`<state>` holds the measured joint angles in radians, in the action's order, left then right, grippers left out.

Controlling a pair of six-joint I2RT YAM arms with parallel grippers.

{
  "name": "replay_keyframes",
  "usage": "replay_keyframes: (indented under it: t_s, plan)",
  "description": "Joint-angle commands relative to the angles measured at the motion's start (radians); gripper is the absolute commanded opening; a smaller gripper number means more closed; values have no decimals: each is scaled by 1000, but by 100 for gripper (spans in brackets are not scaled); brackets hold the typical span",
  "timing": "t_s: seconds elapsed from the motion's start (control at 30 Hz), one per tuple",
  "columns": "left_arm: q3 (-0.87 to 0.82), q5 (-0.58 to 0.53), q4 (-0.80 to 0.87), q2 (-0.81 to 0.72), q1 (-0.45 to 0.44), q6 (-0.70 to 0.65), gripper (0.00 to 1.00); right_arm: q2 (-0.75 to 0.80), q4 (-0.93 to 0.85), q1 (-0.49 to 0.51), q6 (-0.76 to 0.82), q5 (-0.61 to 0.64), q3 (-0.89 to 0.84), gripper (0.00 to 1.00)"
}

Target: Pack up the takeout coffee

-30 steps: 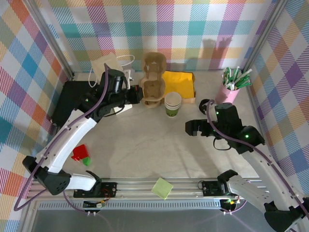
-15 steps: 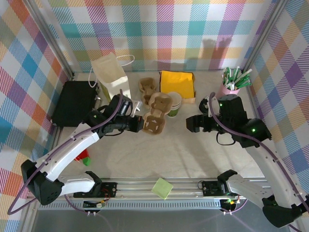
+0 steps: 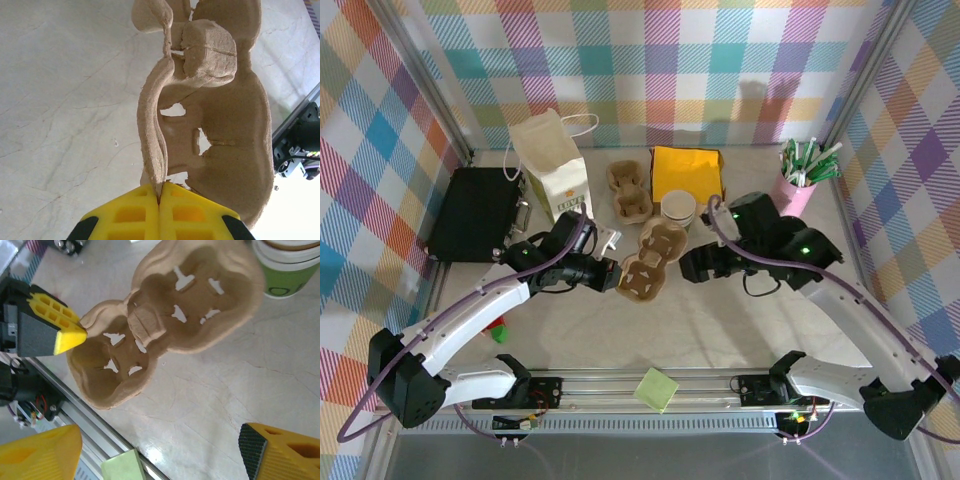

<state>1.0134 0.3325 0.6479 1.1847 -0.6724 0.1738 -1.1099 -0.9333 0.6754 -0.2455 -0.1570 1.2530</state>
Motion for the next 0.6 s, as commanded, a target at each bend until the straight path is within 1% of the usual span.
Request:
replay_keyframes:
  t_s: [0.0,0.27,0.4,0.57]
  plan:
    - [-21,59,-45,5,-24,-41,0,-53,11,68,26,90,41,83]
    - [-25,102,-51,34,-53,-69,0,-189,16,172,59,205,81,82]
    - [-22,109,-55,44,-61,-67,0,-242,16,187,80,224,94,82]
    - [-22,120,-71,43,-62,-58,0,-266,42,193,103,218,65,80]
